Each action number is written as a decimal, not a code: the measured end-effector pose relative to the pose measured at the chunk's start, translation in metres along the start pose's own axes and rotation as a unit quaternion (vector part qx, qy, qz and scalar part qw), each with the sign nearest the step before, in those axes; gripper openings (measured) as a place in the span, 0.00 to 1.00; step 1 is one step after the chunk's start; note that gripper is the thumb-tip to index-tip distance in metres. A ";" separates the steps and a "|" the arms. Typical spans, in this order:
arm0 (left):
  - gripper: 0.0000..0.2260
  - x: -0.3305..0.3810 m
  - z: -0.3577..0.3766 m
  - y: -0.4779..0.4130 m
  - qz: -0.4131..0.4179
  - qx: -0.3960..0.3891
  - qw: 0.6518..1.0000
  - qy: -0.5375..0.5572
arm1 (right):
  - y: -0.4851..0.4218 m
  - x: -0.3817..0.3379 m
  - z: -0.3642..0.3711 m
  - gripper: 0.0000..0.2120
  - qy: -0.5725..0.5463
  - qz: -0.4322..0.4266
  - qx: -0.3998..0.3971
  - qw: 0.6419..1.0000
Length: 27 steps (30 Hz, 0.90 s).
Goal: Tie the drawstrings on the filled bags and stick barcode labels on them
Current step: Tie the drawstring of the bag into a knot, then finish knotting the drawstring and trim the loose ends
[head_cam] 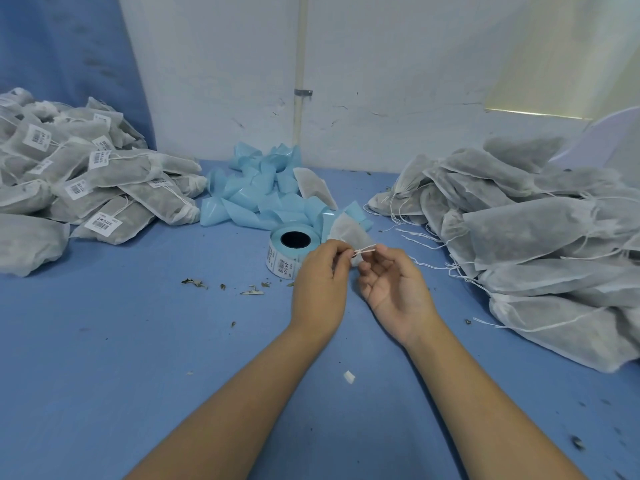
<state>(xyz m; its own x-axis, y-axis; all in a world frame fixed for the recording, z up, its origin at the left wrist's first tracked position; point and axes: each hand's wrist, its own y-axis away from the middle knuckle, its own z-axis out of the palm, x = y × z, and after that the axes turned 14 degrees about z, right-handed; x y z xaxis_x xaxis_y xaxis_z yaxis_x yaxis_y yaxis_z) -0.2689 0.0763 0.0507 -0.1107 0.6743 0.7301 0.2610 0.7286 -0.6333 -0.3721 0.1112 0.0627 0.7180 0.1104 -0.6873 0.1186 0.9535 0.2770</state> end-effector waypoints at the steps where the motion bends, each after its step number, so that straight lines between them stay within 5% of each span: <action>1: 0.06 0.000 0.000 0.000 0.001 -0.002 1.000 -0.003 | 0.000 0.000 -0.001 0.05 -0.006 -0.001 -0.001 1.000; 18: 0.05 -0.001 0.003 0.001 -0.013 0.003 0.999 -0.035 | 0.000 -0.002 -0.004 0.04 -0.088 -0.017 -0.001 0.996; 27: 0.10 0.009 -0.002 0.005 0.181 -0.044 0.957 -0.224 | 0.002 -0.003 -0.004 0.02 -0.113 -0.023 -0.053 0.992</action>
<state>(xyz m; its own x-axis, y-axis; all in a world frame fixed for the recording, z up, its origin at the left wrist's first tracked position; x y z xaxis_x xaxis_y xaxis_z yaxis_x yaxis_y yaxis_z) -0.2671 0.0858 0.0548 -0.3925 0.8786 0.2719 0.4368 0.4382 -0.7856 -0.3771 0.1140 0.0626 0.8504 0.0124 -0.5259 0.0905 0.9814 0.1696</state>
